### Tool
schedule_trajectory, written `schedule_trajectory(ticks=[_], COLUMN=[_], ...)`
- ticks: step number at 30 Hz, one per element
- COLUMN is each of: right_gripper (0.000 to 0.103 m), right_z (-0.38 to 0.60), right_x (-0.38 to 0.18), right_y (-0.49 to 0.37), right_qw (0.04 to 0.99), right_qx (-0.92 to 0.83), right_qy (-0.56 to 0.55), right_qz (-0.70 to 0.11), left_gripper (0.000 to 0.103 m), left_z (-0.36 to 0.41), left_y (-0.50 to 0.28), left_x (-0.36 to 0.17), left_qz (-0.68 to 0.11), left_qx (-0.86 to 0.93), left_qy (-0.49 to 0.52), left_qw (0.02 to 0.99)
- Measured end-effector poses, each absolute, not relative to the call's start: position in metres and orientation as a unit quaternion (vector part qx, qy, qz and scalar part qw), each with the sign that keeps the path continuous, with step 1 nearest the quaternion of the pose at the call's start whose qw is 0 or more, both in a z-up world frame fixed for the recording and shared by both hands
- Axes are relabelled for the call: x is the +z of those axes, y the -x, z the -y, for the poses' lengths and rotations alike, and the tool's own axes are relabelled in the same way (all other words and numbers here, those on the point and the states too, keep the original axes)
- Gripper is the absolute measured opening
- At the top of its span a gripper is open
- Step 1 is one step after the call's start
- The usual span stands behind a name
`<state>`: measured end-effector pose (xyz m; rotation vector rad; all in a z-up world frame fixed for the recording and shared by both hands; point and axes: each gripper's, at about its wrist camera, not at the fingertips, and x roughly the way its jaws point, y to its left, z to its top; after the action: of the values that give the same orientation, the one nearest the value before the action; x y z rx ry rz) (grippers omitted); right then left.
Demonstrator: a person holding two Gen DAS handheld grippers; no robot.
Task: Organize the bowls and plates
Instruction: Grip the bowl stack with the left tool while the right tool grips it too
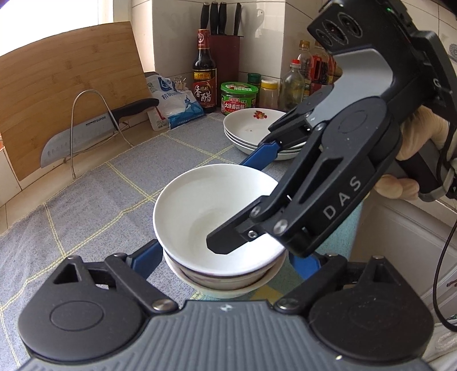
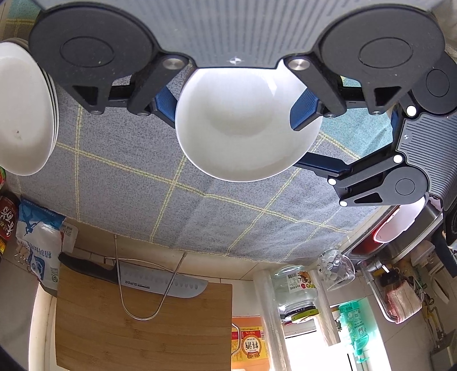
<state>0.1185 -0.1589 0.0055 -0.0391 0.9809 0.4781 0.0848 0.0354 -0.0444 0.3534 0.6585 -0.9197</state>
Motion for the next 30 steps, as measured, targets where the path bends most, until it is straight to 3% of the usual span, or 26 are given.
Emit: schedule_trajectory(ticks=[1,3,17,30], right_gripper=[0.1,0.103,0.103,0.103], right_z=[0.16,0.161,0.159,0.17], right_x=[0.006,0.006,0.016,-0.046], right_y=[-0.118,-0.115,-0.062,-0.08], right_qw=[0.857,0.86,0.884,0.854], right_qx=[0.224,0.222,0.209,0.235], right_qy=[0.02,0.019,0.107,0.156], right_qz=[-0.463,-0.459,-0.404,-0.438], left_gripper=[0.096,0.097,0.097,0.096], left_z=[-0.037,-0.041,-0.067,-0.052], left_y=[-0.085,-0.085,-0.079,-0.098], left_x=[-0.045,-0.046,-0.057,-0.08], left_qz=[-0.314,-0.318,-0.318,-0.327], left_qx=[-0.434,-0.434,-0.452,-0.429], left_qy=[-0.165,-0.165,-0.191,-0.211], left_qw=[0.828,0.826,0.812,0.815])
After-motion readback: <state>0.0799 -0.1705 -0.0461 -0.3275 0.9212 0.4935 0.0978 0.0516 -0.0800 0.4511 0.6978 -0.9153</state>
